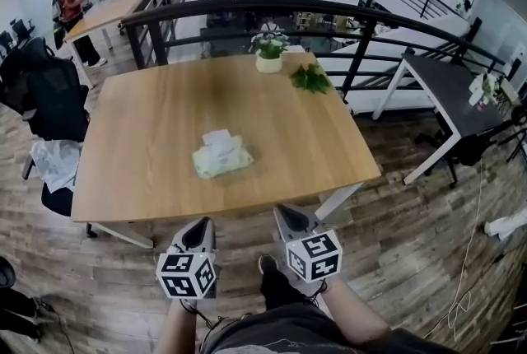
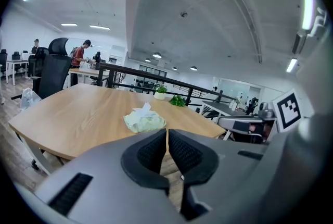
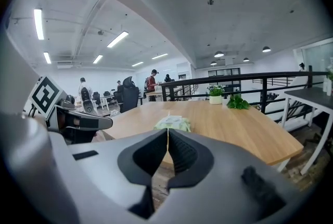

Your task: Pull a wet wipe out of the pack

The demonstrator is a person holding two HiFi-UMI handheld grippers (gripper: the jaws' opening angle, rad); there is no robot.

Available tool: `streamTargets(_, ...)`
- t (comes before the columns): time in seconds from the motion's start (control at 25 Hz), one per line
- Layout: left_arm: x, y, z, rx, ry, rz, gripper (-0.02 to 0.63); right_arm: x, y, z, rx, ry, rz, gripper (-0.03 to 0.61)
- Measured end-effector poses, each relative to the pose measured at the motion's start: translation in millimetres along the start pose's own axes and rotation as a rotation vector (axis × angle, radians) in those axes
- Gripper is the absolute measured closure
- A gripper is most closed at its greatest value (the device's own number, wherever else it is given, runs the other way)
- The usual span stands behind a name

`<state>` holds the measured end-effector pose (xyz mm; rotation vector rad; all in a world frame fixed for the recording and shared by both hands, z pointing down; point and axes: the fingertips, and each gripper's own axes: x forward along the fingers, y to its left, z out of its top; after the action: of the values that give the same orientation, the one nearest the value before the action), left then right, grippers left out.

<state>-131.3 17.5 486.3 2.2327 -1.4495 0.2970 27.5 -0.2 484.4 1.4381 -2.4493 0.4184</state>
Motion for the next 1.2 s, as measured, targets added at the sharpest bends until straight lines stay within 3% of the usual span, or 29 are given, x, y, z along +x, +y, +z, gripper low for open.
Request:
streamTargets(0.32, 48.8, 9.3, 24.5, -0.019, -0.003, 0.026, 0.588, 52.1, -30.0, 23.6, -0.020, 0.003, 0.062, 0.554)
streamTargets(1.0, 118.3, 17.1, 48.2, -0.018, 0.037, 0.099, 0.588, 104.9, -76.2, 49.6, -0.022, 0.027, 0.180, 0.554)
streamTargets(1.2, 138.0, 21.6, 50.7, -0.038, 0.049, 0.120, 0.588, 125.6, -81.9, 51.8, -0.024, 0.058, 0.257, 0.554)
